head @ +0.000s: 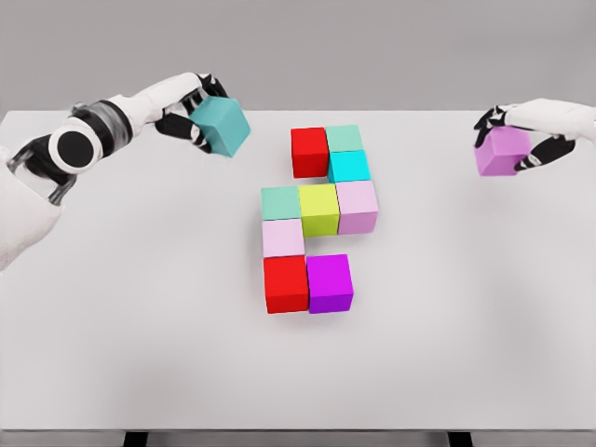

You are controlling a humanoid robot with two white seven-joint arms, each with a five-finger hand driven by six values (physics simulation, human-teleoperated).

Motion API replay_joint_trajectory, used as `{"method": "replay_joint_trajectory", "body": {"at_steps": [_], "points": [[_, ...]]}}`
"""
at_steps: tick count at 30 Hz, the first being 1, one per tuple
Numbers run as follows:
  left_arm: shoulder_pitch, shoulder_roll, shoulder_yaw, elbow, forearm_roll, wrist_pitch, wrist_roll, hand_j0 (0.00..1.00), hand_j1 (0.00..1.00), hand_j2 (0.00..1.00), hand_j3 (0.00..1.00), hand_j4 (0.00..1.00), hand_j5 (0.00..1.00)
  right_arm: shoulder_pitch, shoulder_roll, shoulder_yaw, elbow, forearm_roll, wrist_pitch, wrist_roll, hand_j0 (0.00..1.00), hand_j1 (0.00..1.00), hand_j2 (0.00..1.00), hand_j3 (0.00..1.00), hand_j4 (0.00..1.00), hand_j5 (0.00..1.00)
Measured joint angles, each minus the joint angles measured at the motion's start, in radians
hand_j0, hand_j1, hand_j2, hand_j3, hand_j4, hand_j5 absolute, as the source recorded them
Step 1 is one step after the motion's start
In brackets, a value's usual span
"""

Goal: Assemble the squares on the desktop into the number 2

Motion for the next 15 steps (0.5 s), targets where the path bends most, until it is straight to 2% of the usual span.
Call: {"method": "replay_joint_trajectory", "body": {"at_steps": [8, 15], "points": [[-0.008, -0.146, -0.068, 0.011, -0.037, 0.292, 0.24, 0.35, 0.35, 0.35, 0.35, 0.35, 0.35, 0.043, -0.06, 0.064, -0.231, 0.002, -0.001, 0.0, 0.6, 0.6, 0.6, 0.6, 0.6, 0.6], [-0.002, -0.235, -0.125, 0.009, -0.038, 0.34, 0.292, 0.35, 0.35, 0.35, 0.35, 0.35, 0.35, 0.107, -0.129, 0.139, -0.494, 0.003, 0.001, -0.002, 0.6, 0.6, 0.6, 0.6, 0.6, 0.6]]}}
